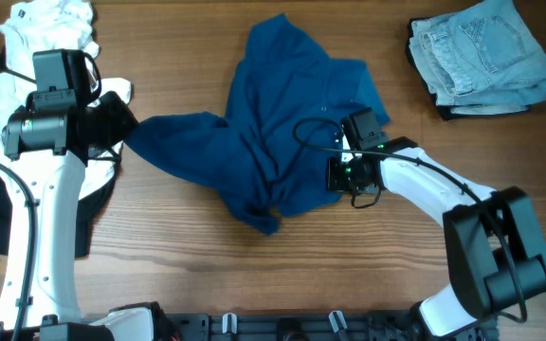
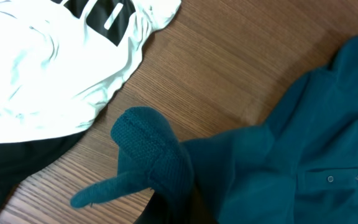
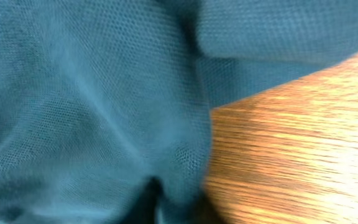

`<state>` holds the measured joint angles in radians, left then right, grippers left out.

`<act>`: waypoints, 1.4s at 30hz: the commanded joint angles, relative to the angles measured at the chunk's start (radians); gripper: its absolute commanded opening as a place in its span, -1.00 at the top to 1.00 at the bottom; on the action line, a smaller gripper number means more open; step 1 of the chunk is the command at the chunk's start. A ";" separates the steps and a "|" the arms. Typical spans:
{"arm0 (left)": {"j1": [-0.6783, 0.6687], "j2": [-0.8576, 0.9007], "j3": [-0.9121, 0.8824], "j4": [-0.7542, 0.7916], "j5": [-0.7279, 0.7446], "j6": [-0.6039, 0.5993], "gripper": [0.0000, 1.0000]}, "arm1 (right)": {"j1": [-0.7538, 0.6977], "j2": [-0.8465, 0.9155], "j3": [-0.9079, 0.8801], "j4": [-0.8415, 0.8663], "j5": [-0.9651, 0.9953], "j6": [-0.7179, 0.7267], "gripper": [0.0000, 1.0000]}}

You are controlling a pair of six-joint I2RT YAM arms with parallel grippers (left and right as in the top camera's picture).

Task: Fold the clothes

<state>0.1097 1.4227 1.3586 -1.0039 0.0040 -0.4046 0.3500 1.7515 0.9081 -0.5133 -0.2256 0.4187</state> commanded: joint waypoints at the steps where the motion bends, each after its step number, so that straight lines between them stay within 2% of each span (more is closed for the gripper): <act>1: 0.006 -0.015 -0.003 0.000 -0.017 0.012 0.92 | 0.004 0.064 -0.032 -0.023 -0.048 0.004 0.91; 5: 0.006 -0.017 -0.003 0.008 -0.017 0.011 0.92 | -0.026 0.013 -0.012 -0.044 -0.086 0.002 0.91; 8: 0.006 -0.035 0.010 0.013 -0.017 0.012 0.92 | -0.083 -0.080 0.059 -0.122 -0.086 -0.029 0.91; 16: 0.006 -0.169 0.069 0.040 -0.017 0.013 0.92 | -0.248 -0.362 0.364 -0.367 -0.009 -0.087 0.92; 22: 0.006 -0.316 0.069 0.096 -0.017 0.013 0.92 | -0.370 -0.492 0.569 -0.502 0.005 -0.131 0.91; 34: 0.006 -0.536 0.069 0.242 -0.021 0.043 0.92 | -0.578 -0.584 0.886 -0.624 -0.019 -0.158 0.92; 42: 0.006 -0.615 0.086 0.374 -0.021 0.061 0.92 | -0.646 -0.585 1.160 -0.698 -0.002 -0.193 0.92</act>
<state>0.1097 0.8402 1.4094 -0.6647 0.0048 -0.3721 -0.2684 1.1839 1.9530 -1.1954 -0.2466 0.2626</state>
